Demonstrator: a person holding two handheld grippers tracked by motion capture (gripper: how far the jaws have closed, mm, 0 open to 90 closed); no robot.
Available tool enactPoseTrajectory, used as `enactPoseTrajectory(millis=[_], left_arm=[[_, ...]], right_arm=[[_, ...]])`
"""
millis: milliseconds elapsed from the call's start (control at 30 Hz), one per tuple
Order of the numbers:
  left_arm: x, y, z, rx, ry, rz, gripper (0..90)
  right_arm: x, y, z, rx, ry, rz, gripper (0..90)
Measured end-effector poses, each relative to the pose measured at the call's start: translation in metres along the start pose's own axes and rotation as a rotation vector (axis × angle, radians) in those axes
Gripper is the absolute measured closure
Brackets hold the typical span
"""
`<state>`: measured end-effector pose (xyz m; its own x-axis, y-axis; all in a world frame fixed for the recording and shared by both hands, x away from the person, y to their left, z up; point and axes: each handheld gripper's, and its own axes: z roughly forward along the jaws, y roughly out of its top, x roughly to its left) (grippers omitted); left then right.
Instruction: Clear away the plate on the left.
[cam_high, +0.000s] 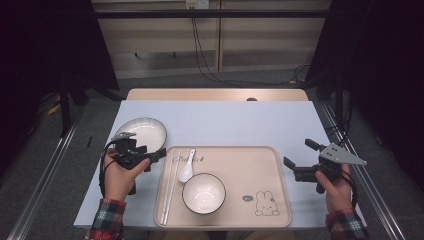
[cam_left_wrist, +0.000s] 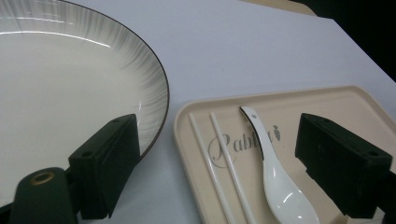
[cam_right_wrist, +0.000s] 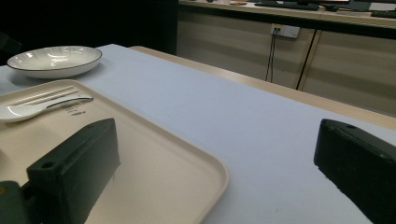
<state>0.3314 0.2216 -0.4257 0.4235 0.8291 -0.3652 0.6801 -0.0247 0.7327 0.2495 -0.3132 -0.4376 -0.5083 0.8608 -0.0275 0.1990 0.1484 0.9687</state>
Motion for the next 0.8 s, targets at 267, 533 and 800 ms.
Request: enactPoseTrajectory(millis=[267,533,800], left_arm=[[0.012,0.0,-0.001,0.01,0.038,-0.017,13.9],[0.029,-0.002,-0.004,0.004,0.081,-0.058,13.8],[0.046,-0.005,-0.008,0.007,0.127,-0.082,13.3]], right_arm=[[0.001,0.0,0.0,0.001,0.008,0.002,0.0],[0.001,0.0,0.0,0.0,0.006,0.005,0.0],[0.001,0.0,0.0,0.001,0.008,0.006,0.0]])
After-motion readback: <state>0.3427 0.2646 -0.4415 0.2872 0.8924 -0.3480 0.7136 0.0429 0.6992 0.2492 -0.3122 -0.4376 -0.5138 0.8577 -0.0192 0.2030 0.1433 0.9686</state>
